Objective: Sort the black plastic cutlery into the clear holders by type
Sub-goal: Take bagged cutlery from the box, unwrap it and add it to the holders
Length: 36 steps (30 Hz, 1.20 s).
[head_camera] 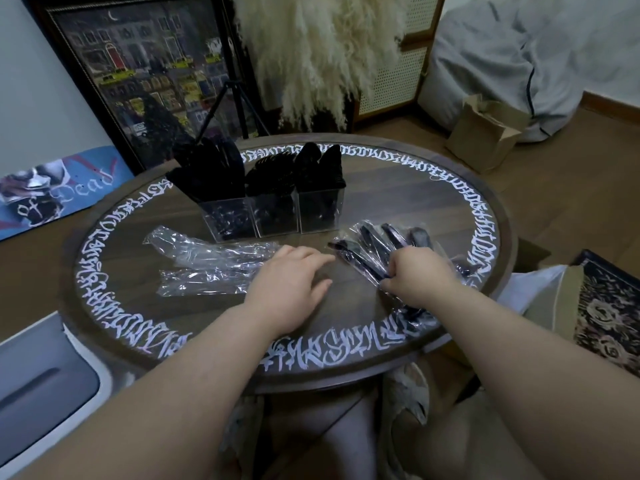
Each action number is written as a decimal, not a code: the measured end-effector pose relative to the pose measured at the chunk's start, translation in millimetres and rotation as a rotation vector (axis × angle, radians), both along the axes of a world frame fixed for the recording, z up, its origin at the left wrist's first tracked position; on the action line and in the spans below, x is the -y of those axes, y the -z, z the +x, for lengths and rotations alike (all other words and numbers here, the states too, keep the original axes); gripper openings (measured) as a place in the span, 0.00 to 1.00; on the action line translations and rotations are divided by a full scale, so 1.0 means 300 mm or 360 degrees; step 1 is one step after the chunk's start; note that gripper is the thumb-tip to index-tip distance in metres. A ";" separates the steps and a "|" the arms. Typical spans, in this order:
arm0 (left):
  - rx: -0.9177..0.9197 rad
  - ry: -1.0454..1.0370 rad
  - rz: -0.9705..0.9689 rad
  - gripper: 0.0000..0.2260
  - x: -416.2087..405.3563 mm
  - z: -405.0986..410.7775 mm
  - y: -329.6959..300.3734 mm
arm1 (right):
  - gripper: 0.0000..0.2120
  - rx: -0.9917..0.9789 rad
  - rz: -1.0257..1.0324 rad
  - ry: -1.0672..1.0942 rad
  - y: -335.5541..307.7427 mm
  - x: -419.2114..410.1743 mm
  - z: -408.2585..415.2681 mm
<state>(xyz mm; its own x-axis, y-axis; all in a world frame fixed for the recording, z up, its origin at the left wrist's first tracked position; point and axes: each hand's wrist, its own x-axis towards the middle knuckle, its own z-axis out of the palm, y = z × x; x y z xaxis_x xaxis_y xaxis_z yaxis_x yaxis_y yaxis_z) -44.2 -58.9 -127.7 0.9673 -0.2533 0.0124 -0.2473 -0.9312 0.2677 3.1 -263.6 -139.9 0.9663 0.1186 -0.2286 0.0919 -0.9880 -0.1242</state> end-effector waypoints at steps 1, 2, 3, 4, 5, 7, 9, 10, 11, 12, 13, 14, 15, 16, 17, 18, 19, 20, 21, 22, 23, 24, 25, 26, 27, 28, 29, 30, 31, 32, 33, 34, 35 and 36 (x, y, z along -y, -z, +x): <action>-0.0004 0.0005 -0.0008 0.20 0.003 0.000 0.003 | 0.11 0.0010 0.0037 0.0031 0.008 -0.001 0.002; -0.0006 0.0015 -0.0018 0.20 0.006 0.000 0.004 | 0.10 0.0012 0.0076 0.0058 0.010 -0.004 0.004; -0.0003 0.0024 -0.0031 0.20 0.010 0.001 0.004 | 0.09 0.0014 0.0110 0.0072 0.011 -0.008 0.005; 0.0002 0.0030 -0.0043 0.20 0.012 0.004 0.005 | 0.08 0.0017 0.0135 0.0072 0.009 -0.013 0.004; 0.0008 0.0030 -0.0055 0.20 0.013 0.007 0.005 | 0.08 0.0027 0.0156 0.0059 0.006 -0.018 0.004; 0.0023 0.0025 -0.0071 0.20 0.013 0.012 0.004 | 0.09 0.0059 0.0194 0.0028 -0.003 -0.029 0.001; 0.0056 0.0019 -0.0092 0.20 0.011 0.018 0.004 | 0.09 0.0084 0.0239 0.0001 -0.020 -0.040 -0.007; 0.0086 0.0017 -0.0111 0.20 0.008 0.020 0.004 | 0.08 0.0100 0.0269 -0.0015 -0.028 -0.045 -0.012; 0.0129 0.0010 -0.0135 0.20 0.004 0.022 0.003 | 0.07 0.0124 0.0302 -0.0036 -0.038 -0.050 -0.017; 0.0180 -0.0001 -0.0156 0.21 0.000 0.022 0.004 | 0.05 0.0149 0.0334 -0.0060 -0.048 -0.056 -0.022; 0.0233 -0.0011 -0.0169 0.21 -0.006 0.024 0.003 | 0.03 0.0173 0.0365 -0.0089 -0.059 -0.063 -0.029; 0.0277 -0.0017 -0.0165 0.22 -0.012 0.024 0.003 | 0.03 0.0195 0.0394 -0.0120 -0.069 -0.071 -0.035; 0.0312 -0.0019 -0.0144 0.23 -0.017 0.025 0.001 | 0.02 0.0213 0.0418 -0.0150 -0.077 -0.079 -0.040; 0.0336 -0.0025 -0.0111 0.24 -0.020 0.026 0.000 | 0.02 0.0224 0.0436 -0.0179 -0.082 -0.084 -0.044; 0.0351 -0.0040 -0.0070 0.25 -0.024 0.025 -0.003 | 0.03 0.0224 0.0456 -0.0207 -0.085 -0.090 -0.047; 0.0360 -0.0066 -0.0029 0.26 -0.026 0.023 -0.005 | 0.03 0.0215 0.0477 -0.0232 -0.087 -0.094 -0.050; 0.0366 -0.0095 0.0009 0.26 -0.029 0.022 -0.007 | 0.03 0.0203 0.0494 -0.0260 -0.086 -0.097 -0.052; 0.0367 -0.0120 0.0041 0.26 -0.031 0.019 -0.009 | 0.04 0.0198 0.0497 -0.0293 -0.084 -0.100 -0.053; 0.0363 -0.0138 0.0067 0.26 -0.034 0.017 -0.009 | 0.04 0.0194 0.0493 -0.0332 -0.084 -0.102 -0.054; 0.0351 -0.0147 0.0088 0.26 -0.038 0.016 -0.008 | 0.05 0.0187 0.0492 -0.0372 -0.083 -0.104 -0.056; 0.0333 -0.0150 0.0102 0.24 -0.042 0.016 -0.008 | 0.05 0.0168 0.0500 -0.0403 -0.084 -0.106 -0.058; 0.0312 -0.0154 0.0102 0.23 -0.047 0.017 -0.008 | 0.04 0.0138 0.0514 -0.0422 -0.085 -0.106 -0.059; 0.0295 -0.0159 0.0084 0.20 -0.051 0.019 -0.009 | 0.04 0.0111 0.0528 -0.0433 -0.087 -0.106 -0.060; 0.0279 -0.0165 0.0055 0.17 -0.056 0.021 -0.011 | 0.04 0.0091 0.0540 -0.0433 -0.087 -0.105 -0.061; 0.0260 -0.0166 0.0024 0.15 -0.060 0.023 -0.014 | 0.04 0.0079 0.0550 -0.0427 -0.088 -0.104 -0.060; 0.0234 -0.0157 -0.0003 0.14 -0.063 0.024 -0.016 | 0.05 0.0068 0.0557 -0.0413 -0.086 -0.100 -0.059; 0.0205 -0.0141 -0.0031 0.13 -0.064 0.022 -0.018 | 0.06 0.0053 0.0561 -0.0392 -0.082 -0.095 -0.057; 0.0176 -0.0130 -0.0055 0.13 -0.064 0.019 -0.019 | 0.08 0.0026 0.0564 -0.0361 -0.079 -0.091 -0.055; 0.0155 -0.0131 -0.0070 0.12 -0.066 0.016 -0.018 | 0.11 -0.0015 0.0571 -0.0324 -0.076 -0.085 -0.052; 0.0141 -0.0145 -0.0074 0.12 -0.069 0.014 -0.017 | 0.13 -0.0060 0.0579 -0.0289 -0.070 -0.078 -0.049; 0.0140 -0.0167 -0.0076 0.12 -0.074 0.012 -0.017 | 0.15 -0.0101 0.0577 -0.0260 -0.066 -0.073 -0.045; 0.0142 -0.0189 -0.0080 0.11 -0.081 0.011 -0.017 | 0.16 -0.0140 0.0554 -0.0238 -0.062 -0.066 -0.041; 0.0149 -0.0213 -0.0086 0.11 -0.091 0.011 -0.019 | 0.16 -0.0181 0.0523 -0.0233 -0.060 -0.060 -0.038; 0.0151 -0.0241 -0.0098 0.11 -0.103 0.011 -0.021 | 0.15 -0.0227 0.0496 -0.0241 -0.058 -0.054 -0.038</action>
<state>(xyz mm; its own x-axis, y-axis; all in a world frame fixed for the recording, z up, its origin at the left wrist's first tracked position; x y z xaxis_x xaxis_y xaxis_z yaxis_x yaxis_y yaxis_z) -40.8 -28.1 -121.3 0.9880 -0.1011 0.1164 -0.1326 -0.9423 0.3073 -8.3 -247.4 -122.4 0.8936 0.3429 -0.2897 0.1942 -0.8772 -0.4390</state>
